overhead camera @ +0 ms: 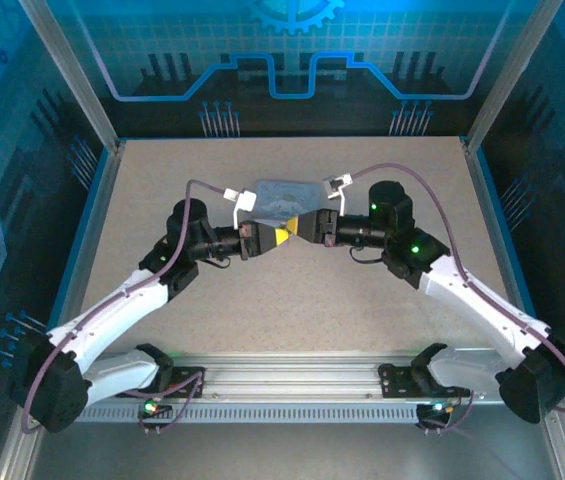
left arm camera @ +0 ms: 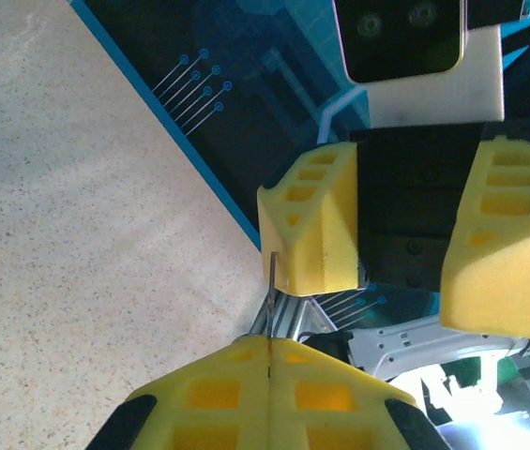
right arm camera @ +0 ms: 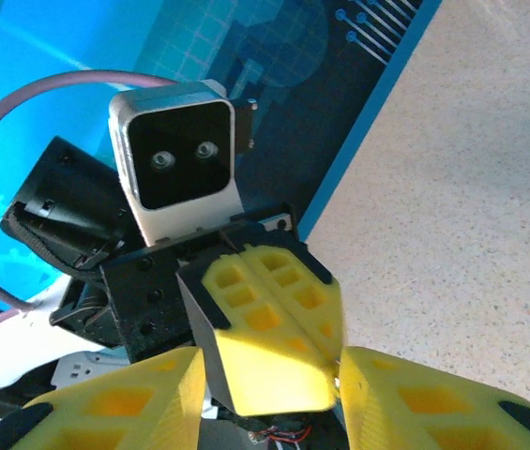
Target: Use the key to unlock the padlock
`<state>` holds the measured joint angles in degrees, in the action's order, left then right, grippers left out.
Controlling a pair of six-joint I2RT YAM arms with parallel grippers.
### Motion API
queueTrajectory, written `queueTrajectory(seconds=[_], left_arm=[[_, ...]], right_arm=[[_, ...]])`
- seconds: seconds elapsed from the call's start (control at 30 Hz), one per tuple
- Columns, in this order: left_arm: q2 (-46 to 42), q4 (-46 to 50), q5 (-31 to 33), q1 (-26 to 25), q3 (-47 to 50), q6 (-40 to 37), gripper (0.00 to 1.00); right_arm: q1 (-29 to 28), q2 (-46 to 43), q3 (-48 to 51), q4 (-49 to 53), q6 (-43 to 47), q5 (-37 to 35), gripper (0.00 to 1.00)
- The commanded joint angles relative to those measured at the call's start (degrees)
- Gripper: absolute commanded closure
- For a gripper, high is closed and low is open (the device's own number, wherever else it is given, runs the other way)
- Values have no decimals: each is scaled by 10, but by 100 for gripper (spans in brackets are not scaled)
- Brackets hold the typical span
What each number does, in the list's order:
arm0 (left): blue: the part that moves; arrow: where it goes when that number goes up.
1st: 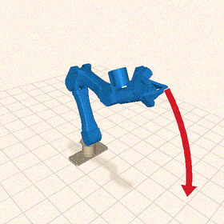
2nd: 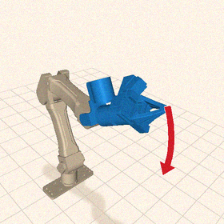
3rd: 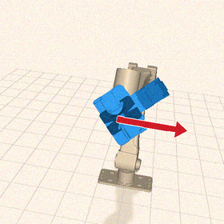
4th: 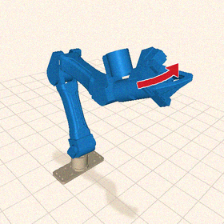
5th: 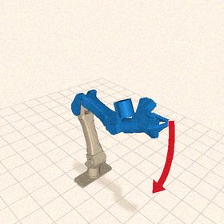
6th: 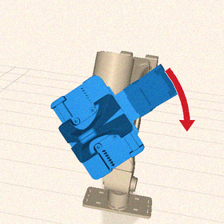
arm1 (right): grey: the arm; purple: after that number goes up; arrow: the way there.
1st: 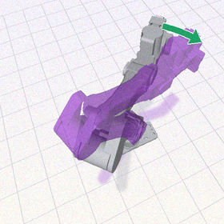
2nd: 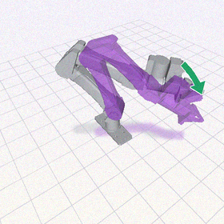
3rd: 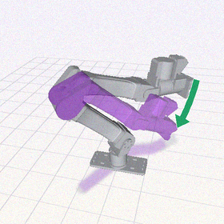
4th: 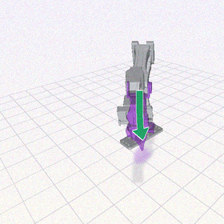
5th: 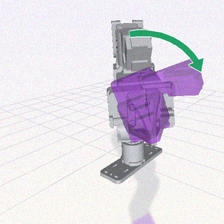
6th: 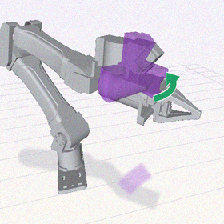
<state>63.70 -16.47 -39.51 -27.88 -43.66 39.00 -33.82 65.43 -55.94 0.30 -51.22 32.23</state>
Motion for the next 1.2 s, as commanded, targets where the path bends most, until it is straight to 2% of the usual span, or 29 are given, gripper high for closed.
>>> queueTrajectory(seconds=[0.0,0.13,0.43,0.53,0.67,0.83,1.0,1.07,1.13,1.17], left_arm=[[-20,-24,-23,7,8,22,100],[-27,-31,-26,9,8,36,100],[-13,-84,-43,9,9,83,100],[-10,-93,-48,9,9,91,100],[-7,-95,-53,9,10,95,100],[-7,-92,-55,12,12,96,100],[-4,-98,-54,15,14,103,100],[-4,-99,-56,17,15,102,75],[-9,-98,-61,25,19,97,57],[-12,-99,-62,32,24,96,53]], right_arm=[[-3,-34,-20,71,30,-48,56],[3,-49,-19,89,34,-63,55],[-20,-11,-44,44,35,-20,53],[-25,2,-56,41,37,-14,59],[-25,10,-59,29,35,-10,73],[-26,15,-58,23,31,-4,100],[-26,11,-53,26,38,-9,100],[-27,9,-52,27,45,-9,100],[-26,10,-56,33,56,-5,100],[-26,11,-60,40,64,-2,100]])
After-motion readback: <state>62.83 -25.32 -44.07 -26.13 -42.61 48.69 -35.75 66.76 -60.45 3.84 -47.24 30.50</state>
